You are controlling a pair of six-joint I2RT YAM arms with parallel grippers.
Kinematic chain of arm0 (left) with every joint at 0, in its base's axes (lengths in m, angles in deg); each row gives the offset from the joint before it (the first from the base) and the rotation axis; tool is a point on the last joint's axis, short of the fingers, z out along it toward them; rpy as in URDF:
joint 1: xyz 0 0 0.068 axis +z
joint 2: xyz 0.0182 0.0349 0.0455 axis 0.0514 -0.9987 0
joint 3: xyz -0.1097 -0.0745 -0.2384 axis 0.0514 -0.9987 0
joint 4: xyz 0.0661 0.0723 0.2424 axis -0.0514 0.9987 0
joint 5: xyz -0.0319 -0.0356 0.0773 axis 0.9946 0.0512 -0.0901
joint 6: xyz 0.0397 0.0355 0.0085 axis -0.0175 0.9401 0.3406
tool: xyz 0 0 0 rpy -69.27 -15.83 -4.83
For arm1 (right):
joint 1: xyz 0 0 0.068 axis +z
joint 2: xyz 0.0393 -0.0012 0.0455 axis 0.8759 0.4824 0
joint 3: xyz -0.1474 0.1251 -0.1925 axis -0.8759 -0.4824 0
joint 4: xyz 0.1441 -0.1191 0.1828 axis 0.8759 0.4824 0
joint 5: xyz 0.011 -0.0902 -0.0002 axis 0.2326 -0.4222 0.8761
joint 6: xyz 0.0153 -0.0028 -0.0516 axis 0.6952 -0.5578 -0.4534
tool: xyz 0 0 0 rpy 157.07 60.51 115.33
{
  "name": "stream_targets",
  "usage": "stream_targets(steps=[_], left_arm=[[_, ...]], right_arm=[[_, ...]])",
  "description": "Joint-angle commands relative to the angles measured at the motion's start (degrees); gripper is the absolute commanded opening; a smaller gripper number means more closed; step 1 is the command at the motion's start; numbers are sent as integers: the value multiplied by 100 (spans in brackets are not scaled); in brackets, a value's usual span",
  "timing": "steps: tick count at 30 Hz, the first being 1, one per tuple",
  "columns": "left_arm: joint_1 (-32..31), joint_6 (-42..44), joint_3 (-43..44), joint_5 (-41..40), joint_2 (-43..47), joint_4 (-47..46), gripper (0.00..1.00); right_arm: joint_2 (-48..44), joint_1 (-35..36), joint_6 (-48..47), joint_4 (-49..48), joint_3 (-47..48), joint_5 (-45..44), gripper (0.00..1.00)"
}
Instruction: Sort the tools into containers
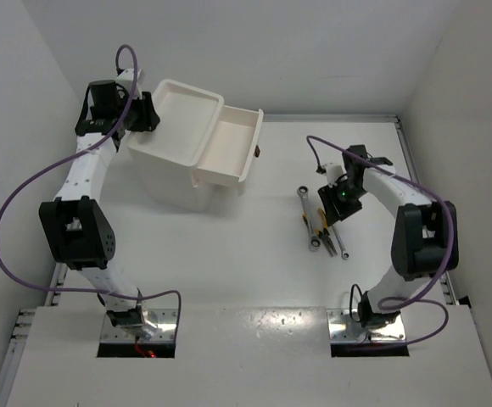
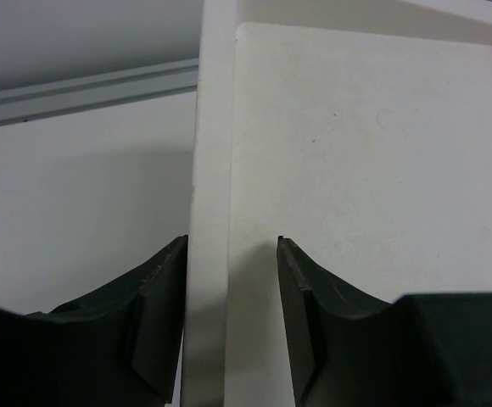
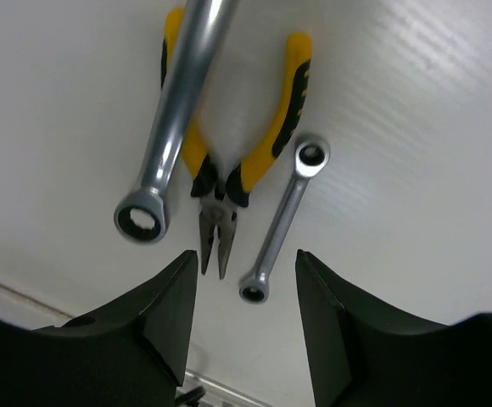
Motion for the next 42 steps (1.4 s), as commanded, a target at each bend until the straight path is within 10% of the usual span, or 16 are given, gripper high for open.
stream_targets(steps=[1,16,25,42], left_arm=[[-253,-180,-374,347,-322,1214,49],[-253,-180,-145,462,-375,1214,49],[-253,-180,-40,400,-428,1214,52],[-253,-14,742,-22,-129,783,68]], right_arm=[[364,65,389,-432,471,-148,51],[1630,372,574,-740,1052,-623,44],[1956,601,521,-802,1052,-904,0],[1482,549,644,-802,990,-852,0]])
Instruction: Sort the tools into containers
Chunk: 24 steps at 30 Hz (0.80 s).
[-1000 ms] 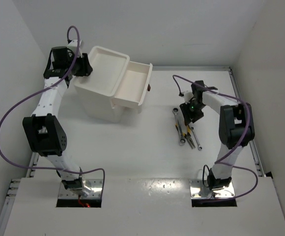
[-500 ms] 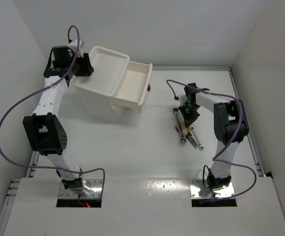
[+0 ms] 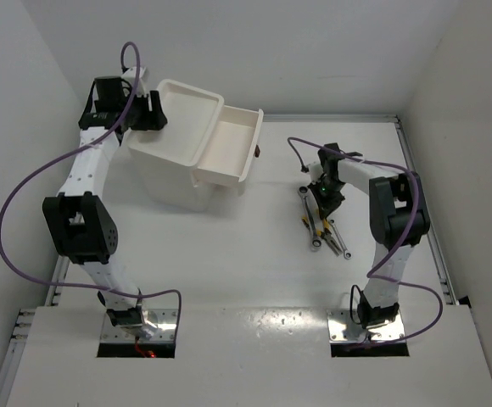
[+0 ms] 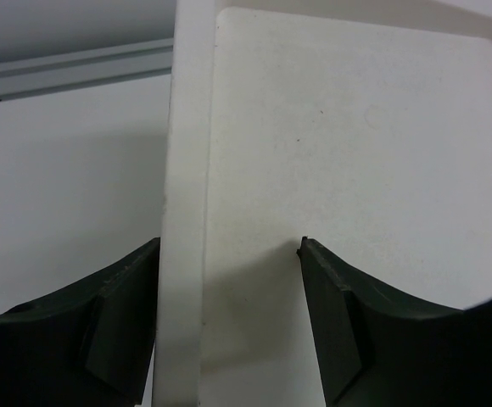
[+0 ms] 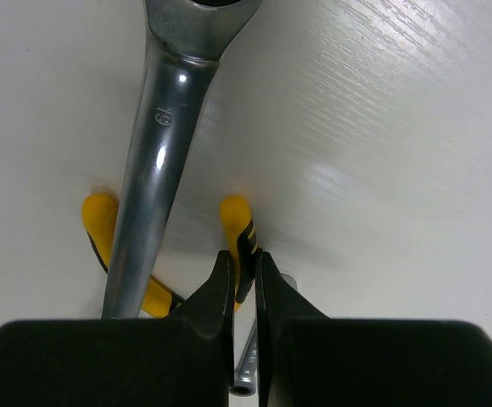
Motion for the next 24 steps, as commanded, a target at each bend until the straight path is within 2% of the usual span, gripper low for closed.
stream_targets(steps=[1,4,7,10,15,24], left_arm=[[-142,111,205,55,199,174,68],[-89,41,205,-68,427,-151,68],[-89,-91,12,-191,682,-493,74],[-89,-152,-59,-358,771,-600,80],[-89,-152,-59,-543,824,-600,84],[-89,-214,-59,-543,876,-600,92]], right_arm=[[-450,-7,165,-114,35,-62,0],[-696,-7,316,-61,87,-177,0],[-916,-7,395,-8,149,-177,0],[-1101,-60,447,-8,211,-308,0],[-1505,177,368,-8,272,-863,0],[-1972,485,-62,710,325,138,0]])
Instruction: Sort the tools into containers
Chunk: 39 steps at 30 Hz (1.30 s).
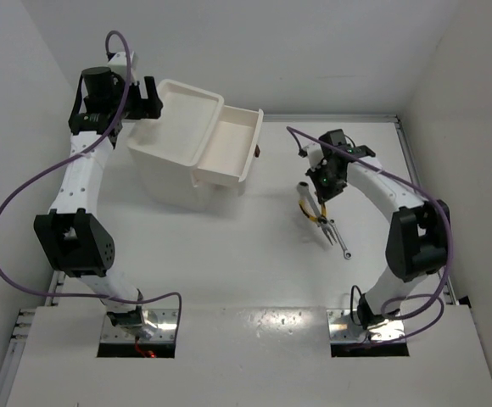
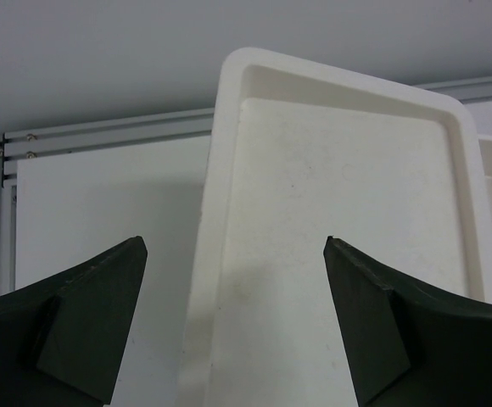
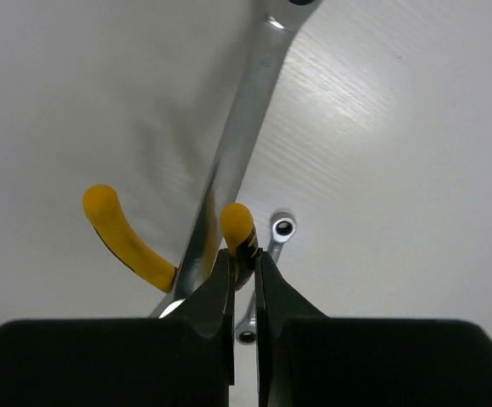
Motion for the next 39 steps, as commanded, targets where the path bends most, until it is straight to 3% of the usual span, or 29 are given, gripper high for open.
stream_targets(steps=[1,10,16,19,25,29,30,32,39], left_arm=[[-59,-65,-15,-45,205,-183,92],[-59,-65,-129,8,320,-183,92],[-59,-170,-182,61,372,-235,92],[-59,-310,-182,-88,434,-288,92],[-59,-434,-182,-229,434,-288,99],[-59,-434,-182,-229,487,-288,99],[-59,-434,-234,-229,487,-288,99],[-59,-434,-235,-229,487,-288,99],[-59,-434,-340,-282,487,-288,99]], right_arm=[[-470,105,-270,598,188,574,0],[-1542,158,-903,1812,-331,1445,0],[-2026,158,-878,1699,-104,2015,0],[-1816,158,-45,1382,554,2402,0],[-762,53,2582,-154,2153,3412,0],[-271,52,4972,-2505,2550,4151,0],[-86,52,5559,-2581,2751,4152,0],[467,114,5740,-2398,3539,4003,0],[1190,412,7014,-1987,4422,3063,0]])
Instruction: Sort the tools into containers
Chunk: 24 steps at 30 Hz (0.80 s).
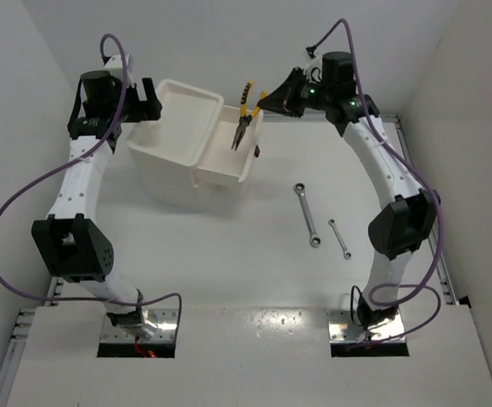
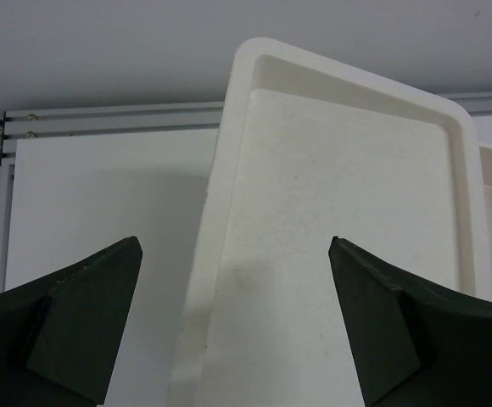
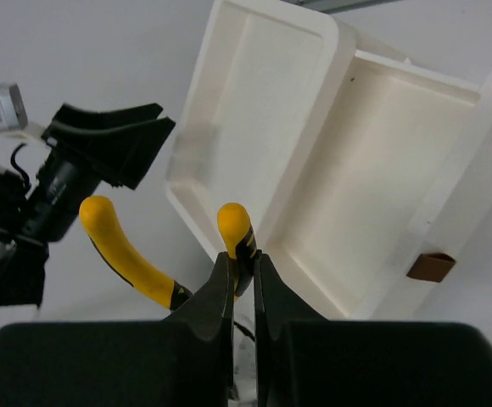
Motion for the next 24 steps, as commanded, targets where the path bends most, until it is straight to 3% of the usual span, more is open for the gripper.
stream_targets(steps=[1,7,16,24], left_arm=[[-56,-80,-37,-57,240,-190,99],[-56,-133,-89,-57,240,-190,99],[-56,-81,-142,-57,240,-138,99],[-56,-80,-142,-57,240,-137,99]], right_arm=[[257,233,1275,48,473,-417,0],[635,339,1365,645,773,-1024,0],[864,453,1172,533,535,-1218,0],[1164,506,1048,392,456,-1026,26]])
